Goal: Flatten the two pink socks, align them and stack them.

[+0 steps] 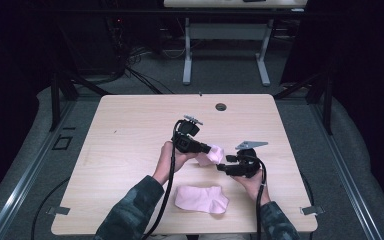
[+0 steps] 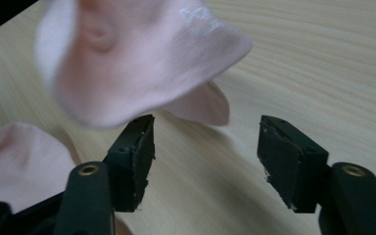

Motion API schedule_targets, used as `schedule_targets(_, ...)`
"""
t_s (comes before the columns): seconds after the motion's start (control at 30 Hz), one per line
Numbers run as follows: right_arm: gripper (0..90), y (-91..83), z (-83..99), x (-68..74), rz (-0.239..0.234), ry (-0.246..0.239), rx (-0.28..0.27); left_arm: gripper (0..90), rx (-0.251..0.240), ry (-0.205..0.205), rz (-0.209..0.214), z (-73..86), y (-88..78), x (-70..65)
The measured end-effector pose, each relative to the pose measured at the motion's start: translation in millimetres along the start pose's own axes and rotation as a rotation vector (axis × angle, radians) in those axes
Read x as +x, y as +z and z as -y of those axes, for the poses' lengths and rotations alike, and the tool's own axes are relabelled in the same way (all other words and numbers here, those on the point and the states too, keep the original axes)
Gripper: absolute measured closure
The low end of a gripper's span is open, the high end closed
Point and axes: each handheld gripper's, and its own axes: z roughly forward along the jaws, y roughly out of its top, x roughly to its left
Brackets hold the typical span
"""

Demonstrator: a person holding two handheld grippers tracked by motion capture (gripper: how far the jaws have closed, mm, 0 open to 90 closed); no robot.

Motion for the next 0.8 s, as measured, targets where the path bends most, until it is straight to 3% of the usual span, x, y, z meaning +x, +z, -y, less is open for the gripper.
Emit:
schedule_targets(0.17, 51.6, 9.3, -2.4, -7.3, 0.005, 0.008, -0.022, 87.2, -0.009, 0.009, 0.057, -1.2, -3.5, -4.1)
schedule_targets(0.23, 65.9, 10.3, -3.4, -8.1, -0.020, 0.010, -0.028, 87.3, -0.011, 0.015, 0.071, -1.2, -4.1, -5.7)
schedule_targets(0.37, 86.5, 5.1, -3.2, -6.0, -0.002, 0.000, -0.044, 87.2, -0.012, 0.009, 0.081, 1.0, -6.5, -2.7)
schedule_targets(0.5, 88.3, -7.6, -7.4, 1.5, 0.111, -0.059, -0.039, 87.1, 0.008, 0.002, 0.068, 3.9, -8.7, 4.9)
schedule_targets(0.63, 88.4, -23.7, -13.6, 17.6, 0.301, -0.188, -0.014, 87.1, 0.053, -0.017, 0.056, 8.8, -4.8, 18.2)
schedule_targets(0.73, 88.4, -29.5, -14.7, 30.5, 0.401, -0.257, 0.031, 87.1, 0.093, -0.044, 0.046, 14.5, 1.3, 29.3)
schedule_targets(0.8, 88.3, -26.8, -11.6, 38.5, 0.438, -0.304, 0.085, 87.1, 0.121, -0.064, 0.052, 19.2, 5.7, 38.3)
